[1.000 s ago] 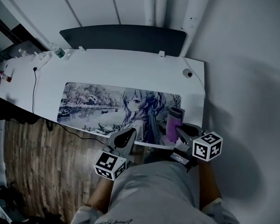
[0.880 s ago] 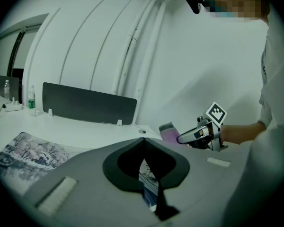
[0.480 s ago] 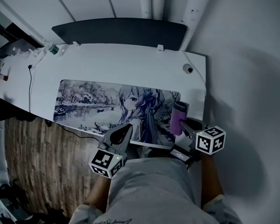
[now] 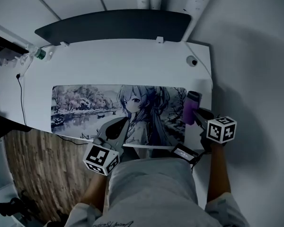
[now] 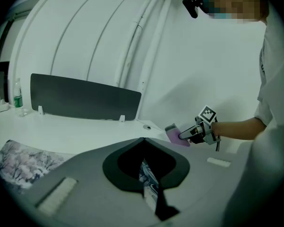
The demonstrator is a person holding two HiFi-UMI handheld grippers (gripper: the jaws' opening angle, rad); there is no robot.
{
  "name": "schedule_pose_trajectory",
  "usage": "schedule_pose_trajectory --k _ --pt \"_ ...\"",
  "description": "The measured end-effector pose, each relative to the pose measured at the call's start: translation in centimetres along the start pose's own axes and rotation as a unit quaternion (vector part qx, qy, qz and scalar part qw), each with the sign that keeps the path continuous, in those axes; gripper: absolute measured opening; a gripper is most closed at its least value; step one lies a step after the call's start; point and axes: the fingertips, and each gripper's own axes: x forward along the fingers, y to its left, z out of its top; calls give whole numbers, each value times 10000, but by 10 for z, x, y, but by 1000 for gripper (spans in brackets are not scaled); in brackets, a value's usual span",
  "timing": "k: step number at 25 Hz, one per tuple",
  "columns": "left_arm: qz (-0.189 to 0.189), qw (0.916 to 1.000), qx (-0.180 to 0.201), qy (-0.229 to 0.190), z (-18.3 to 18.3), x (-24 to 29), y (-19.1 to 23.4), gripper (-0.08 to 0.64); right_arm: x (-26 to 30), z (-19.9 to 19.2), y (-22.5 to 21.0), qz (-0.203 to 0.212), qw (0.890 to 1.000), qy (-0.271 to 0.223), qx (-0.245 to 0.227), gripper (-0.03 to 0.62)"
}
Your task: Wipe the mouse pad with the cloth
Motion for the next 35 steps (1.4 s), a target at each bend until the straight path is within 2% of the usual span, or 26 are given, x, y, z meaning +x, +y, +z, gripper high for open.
schedule_pose_trajectory --k 9,18,31,35 --pt "-191 9993 57 329 -11 -14 68 18 53 -9 -32 -617 9957 481 500 72" --pt "-69 9988 -116 464 -19 -29 126 18 87 -15 -51 -1013 9877 967 690 71" --pt "-135 9973 -498 519 -42 -42 175 18 108 -12 -28 -1392 9810 1206 607 69" --pt "-106 9972 -550 497 -47 -57 191 18 118 -12 -11 -1365 9810 1221 642 69"
